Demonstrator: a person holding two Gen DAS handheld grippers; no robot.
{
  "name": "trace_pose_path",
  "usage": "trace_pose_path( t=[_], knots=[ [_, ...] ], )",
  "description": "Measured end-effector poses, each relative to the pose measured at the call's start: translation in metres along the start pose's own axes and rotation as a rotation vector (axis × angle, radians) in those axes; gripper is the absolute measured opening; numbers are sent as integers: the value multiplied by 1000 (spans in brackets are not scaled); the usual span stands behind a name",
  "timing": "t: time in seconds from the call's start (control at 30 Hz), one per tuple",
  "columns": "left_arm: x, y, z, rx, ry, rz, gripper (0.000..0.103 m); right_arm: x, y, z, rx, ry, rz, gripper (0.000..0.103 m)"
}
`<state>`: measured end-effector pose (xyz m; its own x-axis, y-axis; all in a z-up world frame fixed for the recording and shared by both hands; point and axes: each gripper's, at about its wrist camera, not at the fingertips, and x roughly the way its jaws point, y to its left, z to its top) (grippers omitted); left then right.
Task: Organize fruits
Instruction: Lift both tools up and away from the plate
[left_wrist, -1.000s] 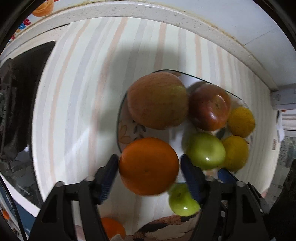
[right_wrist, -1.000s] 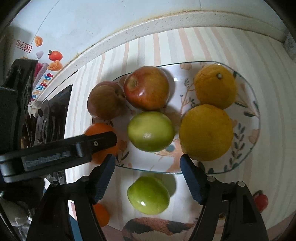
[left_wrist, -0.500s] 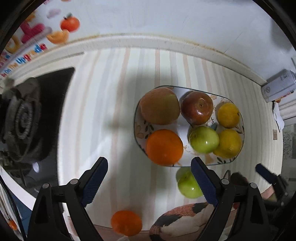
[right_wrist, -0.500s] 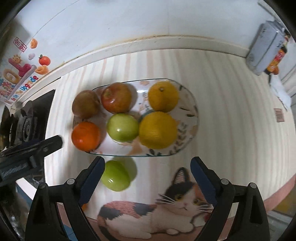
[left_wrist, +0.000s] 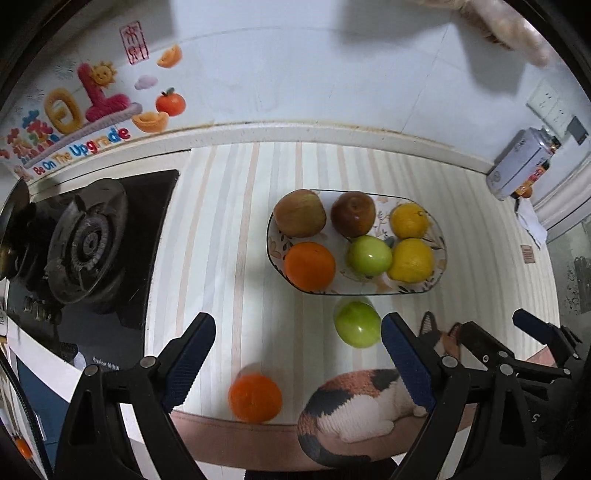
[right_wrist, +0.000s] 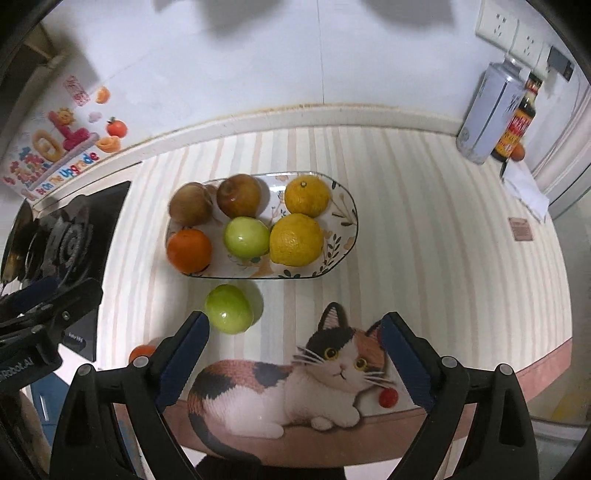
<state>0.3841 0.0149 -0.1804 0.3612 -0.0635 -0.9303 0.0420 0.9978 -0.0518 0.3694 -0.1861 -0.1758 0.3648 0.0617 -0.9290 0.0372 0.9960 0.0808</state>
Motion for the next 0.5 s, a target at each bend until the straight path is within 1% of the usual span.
trace_pose_path(
  t=[0.3, 0.5],
  knots=[
    [-52, -7, -24, 1, -74, -1, 92, -67, 0, -22, -25, -69, 31, 96],
    [-81, -12, -39, 9, -107, -14, 92, -96, -1, -37, -17, -95, 55, 96]
  ],
)
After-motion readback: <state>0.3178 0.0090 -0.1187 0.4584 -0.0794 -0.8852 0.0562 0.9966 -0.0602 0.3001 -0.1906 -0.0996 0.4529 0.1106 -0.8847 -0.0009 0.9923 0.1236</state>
